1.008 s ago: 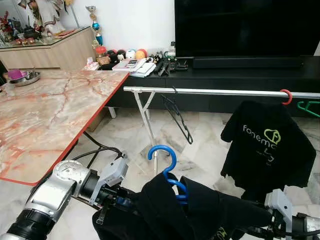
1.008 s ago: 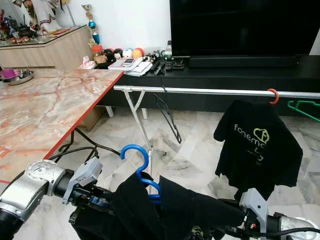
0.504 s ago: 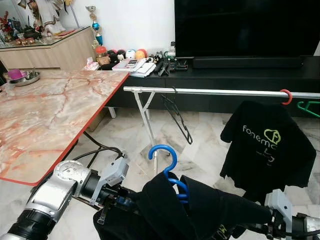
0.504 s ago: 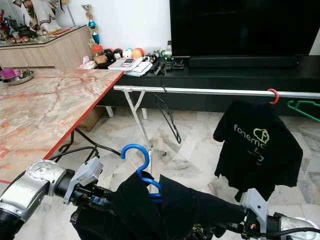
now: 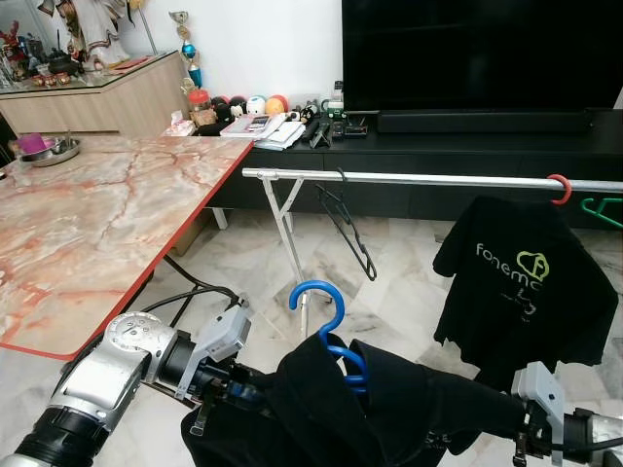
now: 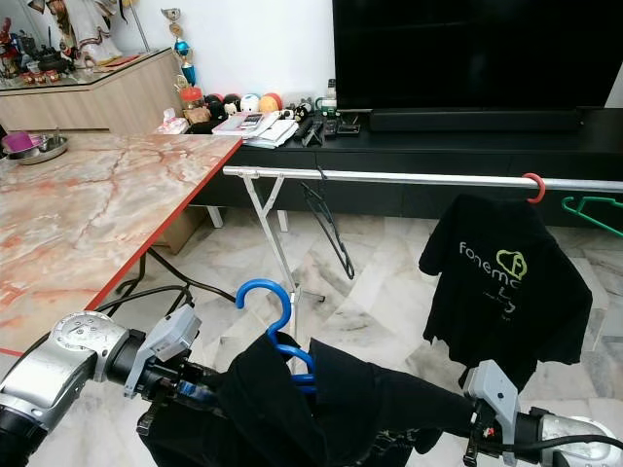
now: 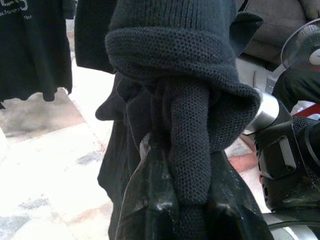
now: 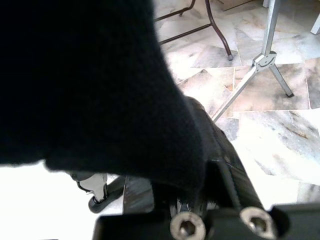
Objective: Hang hanger
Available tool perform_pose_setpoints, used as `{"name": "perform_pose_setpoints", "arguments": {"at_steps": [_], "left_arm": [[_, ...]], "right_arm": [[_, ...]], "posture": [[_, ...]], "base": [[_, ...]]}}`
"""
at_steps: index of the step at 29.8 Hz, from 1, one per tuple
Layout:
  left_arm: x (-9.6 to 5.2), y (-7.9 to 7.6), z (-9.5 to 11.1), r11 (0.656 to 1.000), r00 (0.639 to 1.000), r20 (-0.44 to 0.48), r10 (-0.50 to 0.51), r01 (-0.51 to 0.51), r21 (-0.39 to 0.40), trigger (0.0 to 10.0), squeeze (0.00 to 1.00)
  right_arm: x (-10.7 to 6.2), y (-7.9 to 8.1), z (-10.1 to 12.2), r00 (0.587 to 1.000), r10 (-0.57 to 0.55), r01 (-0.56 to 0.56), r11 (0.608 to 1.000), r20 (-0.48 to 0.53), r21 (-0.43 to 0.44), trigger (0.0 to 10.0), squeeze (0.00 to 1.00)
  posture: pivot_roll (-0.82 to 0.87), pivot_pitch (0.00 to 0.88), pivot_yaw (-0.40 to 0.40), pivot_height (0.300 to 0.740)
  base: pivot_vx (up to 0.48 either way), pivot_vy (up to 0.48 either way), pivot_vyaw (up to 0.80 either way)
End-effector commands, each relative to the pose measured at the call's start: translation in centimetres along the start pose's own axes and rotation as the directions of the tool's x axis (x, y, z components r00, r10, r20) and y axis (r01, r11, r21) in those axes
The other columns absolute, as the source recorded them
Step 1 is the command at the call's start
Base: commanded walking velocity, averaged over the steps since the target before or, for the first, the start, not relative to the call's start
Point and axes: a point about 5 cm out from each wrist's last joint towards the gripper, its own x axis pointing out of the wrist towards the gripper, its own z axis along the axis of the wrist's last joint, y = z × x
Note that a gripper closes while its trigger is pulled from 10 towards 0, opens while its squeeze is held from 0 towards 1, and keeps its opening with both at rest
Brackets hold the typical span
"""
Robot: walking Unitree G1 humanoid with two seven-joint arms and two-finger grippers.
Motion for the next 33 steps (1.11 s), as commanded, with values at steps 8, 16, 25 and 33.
{"name": "perform_pose_setpoints", "arguments": {"at_steps": [8, 16, 25, 33], "left_arm": [[-1.6, 0.3, -1.1, 0.996, 0.998, -0.007, 0.067, -0.067, -0.054, 0.0, 0.0], [-2.6, 0.7, -2.0, 0.977, 0.982, 0.06, 0.177, -0.168, -0.129, 0.0, 0.0], [-4.0, 3.0, -2.4, 0.877, 0.865, 0.187, 0.465, -0.421, -0.231, 0.0, 0.0], [-5.4, 5.6, -1.0, 0.695, 0.616, 0.323, 0.718, -0.62, -0.363, 0.0, 0.0]], "right_arm": [[-0.7, -0.3, 0.0, 0.999, -0.028, 0.028, 0.999, -0.015, -0.016, 0.0, 0.0], [-1.8, -0.4, -0.3, 0.997, -0.064, 0.064, 0.998, -0.03, -0.012, 0.0, 0.0], [-2.9, -0.5, -0.7, 0.99, -0.139, 0.139, 0.99, -0.017, 0.005, 0.0, 0.0], [-2.1, 1.0, -1.9, 0.992, -0.129, 0.129, 0.99, -0.003, 0.058, 0.0, 0.0]], "posture": [[0.0, 0.0, 0.087, 0.74], [0.0, 0.0, 0.083, 0.74], [0.0, 0.0, 0.084, 0.74], [0.0, 0.0, 0.084, 0.74]], "base": [[0.0, 0.0, 0.0], [0.0, 0.0, 0.0], [0.0, 0.0, 0.0], [0.0, 0.0, 0.0]]}}
